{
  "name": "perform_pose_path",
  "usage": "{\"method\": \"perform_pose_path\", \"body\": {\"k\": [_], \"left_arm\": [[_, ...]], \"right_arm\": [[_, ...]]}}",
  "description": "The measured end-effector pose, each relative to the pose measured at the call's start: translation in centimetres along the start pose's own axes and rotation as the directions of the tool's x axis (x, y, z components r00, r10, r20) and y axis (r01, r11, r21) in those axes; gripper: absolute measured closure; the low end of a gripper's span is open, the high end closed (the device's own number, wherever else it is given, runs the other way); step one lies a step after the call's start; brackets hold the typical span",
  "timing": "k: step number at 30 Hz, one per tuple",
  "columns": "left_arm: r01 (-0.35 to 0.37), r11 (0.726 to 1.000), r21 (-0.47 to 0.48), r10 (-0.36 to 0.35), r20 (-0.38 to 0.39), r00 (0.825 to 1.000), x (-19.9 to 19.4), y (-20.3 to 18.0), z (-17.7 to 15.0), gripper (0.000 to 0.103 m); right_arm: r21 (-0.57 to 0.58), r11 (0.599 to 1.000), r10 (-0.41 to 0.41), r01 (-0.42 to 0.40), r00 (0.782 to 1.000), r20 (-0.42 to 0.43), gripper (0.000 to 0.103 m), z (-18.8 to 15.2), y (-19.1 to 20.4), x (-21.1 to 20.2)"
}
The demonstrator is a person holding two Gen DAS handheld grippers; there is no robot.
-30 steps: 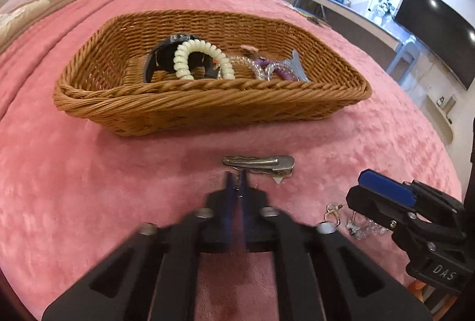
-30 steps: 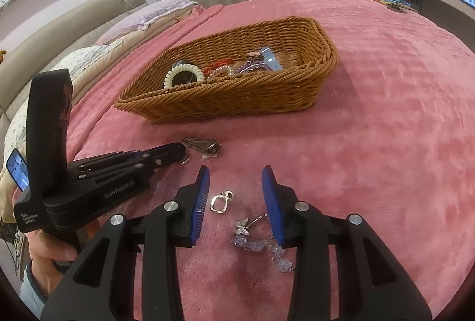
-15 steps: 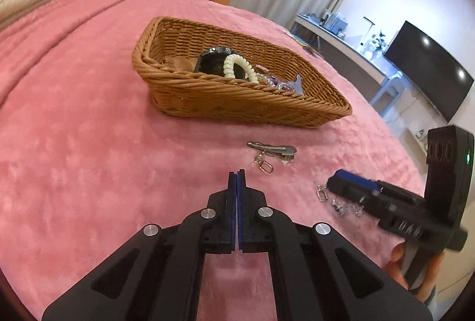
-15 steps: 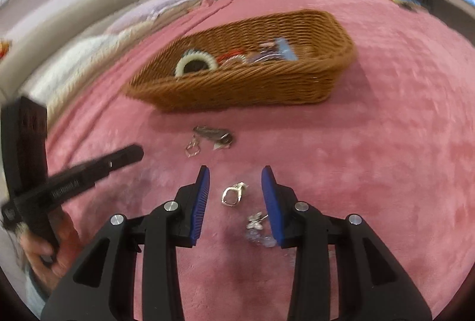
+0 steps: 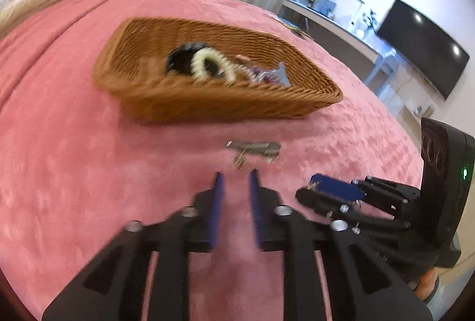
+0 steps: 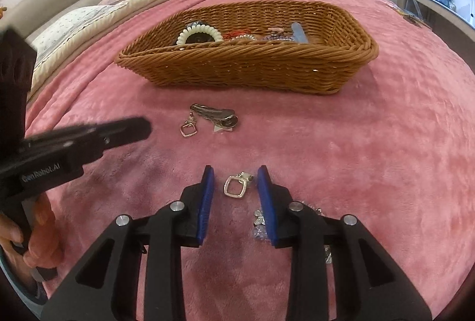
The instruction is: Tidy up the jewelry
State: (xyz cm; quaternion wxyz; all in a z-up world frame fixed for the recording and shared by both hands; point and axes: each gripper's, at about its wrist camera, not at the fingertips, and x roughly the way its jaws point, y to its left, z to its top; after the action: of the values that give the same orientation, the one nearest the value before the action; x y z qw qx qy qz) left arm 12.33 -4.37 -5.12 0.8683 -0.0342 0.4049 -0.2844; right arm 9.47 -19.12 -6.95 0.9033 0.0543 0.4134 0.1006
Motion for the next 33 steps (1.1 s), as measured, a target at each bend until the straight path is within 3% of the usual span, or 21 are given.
{"method": "perform_pose_path", "body": {"k": [4, 9, 11, 19, 25, 28, 33], "left_arm": [[-0.037, 0.998, 0.048, 0.040, -0.055, 0.998, 2.6, -1.1, 1.4, 0.082], [-0.036, 0.998, 0.059, 0.041, -0.085, 0.996, 4.7, -1.2, 1.5, 0.082], [-0.058, 0.996, 0.069, 0.064, -0.087, 0.994, 4.8, -1.4, 1.4, 0.093], [-0.004, 1.000, -0.028, 0.004, -0.006, 1.000, 1.6, 0.8, 0.3, 0.096], [0.003, 0.996, -0.088, 0.001, 0.047, 0.999, -2.5, 3.4, -2.5, 0.096], [0.049, 0.990, -0.130, -0.034, 0.115, 0.993, -3.8, 4.4, -3.3, 0.096], [0.044, 0.994, -0.101, -0.032, 0.119, 0.992, -3.8, 4.2, -3.5, 0.096]], "right_arm": [[0.005, 1.000, 0.011, -0.011, 1.000, -0.006, 0.076, 0.0, -0.1, 0.0], [0.014, 1.000, 0.025, -0.024, 1.000, -0.010, 0.076, 0.1, -0.3, 0.1], [0.016, 1.000, 0.027, -0.026, 1.000, -0.009, 0.076, 0.1, -0.3, 0.1], [0.008, 0.999, 0.036, -0.036, 0.999, -0.010, 0.075, 0.0, -0.2, 0.1], [0.011, 0.999, 0.045, -0.045, 0.999, -0.007, 0.075, -0.1, -0.1, -0.1], [0.007, 0.999, 0.053, -0.053, 0.999, -0.002, 0.075, -0.2, 0.0, -0.3], [0.009, 0.999, 0.041, -0.041, 0.999, -0.008, 0.075, -0.2, -0.1, -0.2]]}}
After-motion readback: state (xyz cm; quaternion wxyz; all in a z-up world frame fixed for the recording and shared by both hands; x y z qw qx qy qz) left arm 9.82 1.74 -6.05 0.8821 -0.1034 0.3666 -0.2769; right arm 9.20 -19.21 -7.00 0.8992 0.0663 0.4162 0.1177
